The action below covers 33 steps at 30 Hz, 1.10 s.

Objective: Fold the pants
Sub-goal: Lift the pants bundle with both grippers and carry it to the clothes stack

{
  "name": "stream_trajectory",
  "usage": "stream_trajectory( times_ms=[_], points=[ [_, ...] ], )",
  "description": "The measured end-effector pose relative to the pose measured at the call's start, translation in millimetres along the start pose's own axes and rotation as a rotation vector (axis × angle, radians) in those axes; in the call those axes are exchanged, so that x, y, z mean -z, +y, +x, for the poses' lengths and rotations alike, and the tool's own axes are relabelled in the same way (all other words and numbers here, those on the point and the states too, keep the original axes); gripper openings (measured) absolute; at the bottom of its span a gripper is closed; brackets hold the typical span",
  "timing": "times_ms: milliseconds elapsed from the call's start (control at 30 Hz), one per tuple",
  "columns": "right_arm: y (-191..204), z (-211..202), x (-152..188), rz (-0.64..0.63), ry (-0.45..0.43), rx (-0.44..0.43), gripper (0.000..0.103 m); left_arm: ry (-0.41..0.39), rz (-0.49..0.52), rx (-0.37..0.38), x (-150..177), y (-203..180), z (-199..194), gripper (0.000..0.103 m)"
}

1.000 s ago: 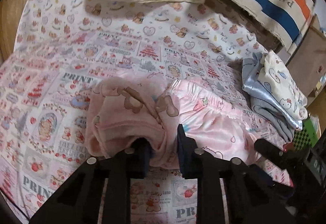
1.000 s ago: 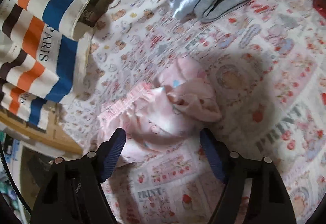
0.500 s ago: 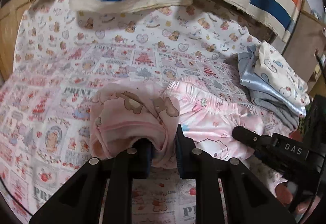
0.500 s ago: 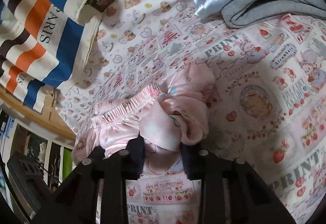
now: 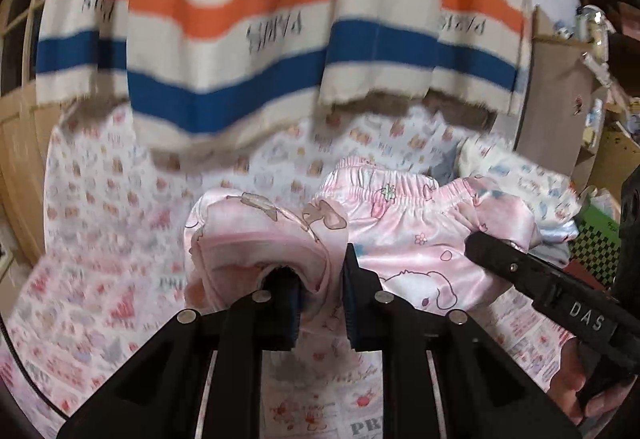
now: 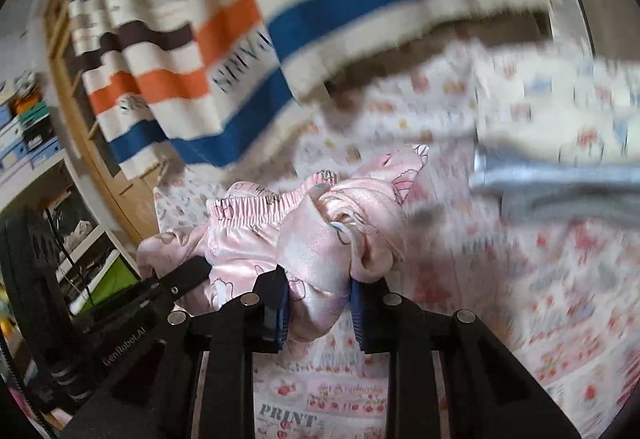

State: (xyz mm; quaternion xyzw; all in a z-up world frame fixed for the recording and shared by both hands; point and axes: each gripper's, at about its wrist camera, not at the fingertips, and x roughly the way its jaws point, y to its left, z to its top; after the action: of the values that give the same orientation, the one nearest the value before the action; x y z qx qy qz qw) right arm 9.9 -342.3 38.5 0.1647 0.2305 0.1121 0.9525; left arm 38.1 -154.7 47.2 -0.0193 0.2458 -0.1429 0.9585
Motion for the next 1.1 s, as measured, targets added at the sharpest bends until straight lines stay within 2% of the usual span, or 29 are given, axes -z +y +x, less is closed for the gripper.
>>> stream_trajectory(
  times_ms=[200, 333, 500, 600, 667, 767, 833, 967, 1067, 1100],
  points=[
    [3, -40, -28, -0.075, -0.138, 0.04, 0.026, -0.105, 0.097, 0.055, -27, -28, -18, 0.016],
    [-12, -60, -54, -0.109, -0.208, 0.127, 0.026, -0.16, 0.137, 0.139, -52, -57, -12, 0.016],
    [-53, -83, -92, -0.106, -0.291, 0.232, 0.026, -0.183, 0.152, 0.294, -82, -97, 26, 0.016],
    [-93, -90, -111, -0.033, -0.27, 0.243, 0.026, -0.165, 0.143, 0.379, -98, -125, 49, 0.017],
    [-120, -98, -121, 0.036, -0.288, 0.235, 0.026, -0.176, 0.153, 0.419, -106, -144, 63, 0.017],
    [-150, -105, -133, 0.061, -0.319, 0.291, 0.026, -0.21, 0.211, 0.427, -112, -178, 78, 0.017],
    [-166, -102, -137, 0.078, -0.333, 0.33, 0.026, -0.203, 0.238, 0.4, -113, -201, 92, 0.017],
    [-198, -83, -136, 0.126, -0.337, 0.418, 0.026, -0.162, 0.247, 0.394, -110, -225, 123, 0.017],
    [-217, -68, -128, 0.167, -0.312, 0.437, 0.027, -0.102, 0.24, 0.387, -101, -227, 151, 0.017],
    [-227, -58, -124, 0.196, -0.278, 0.436, 0.027, -0.076, 0.236, 0.381, -97, -226, 159, 0.017]
  ],
)
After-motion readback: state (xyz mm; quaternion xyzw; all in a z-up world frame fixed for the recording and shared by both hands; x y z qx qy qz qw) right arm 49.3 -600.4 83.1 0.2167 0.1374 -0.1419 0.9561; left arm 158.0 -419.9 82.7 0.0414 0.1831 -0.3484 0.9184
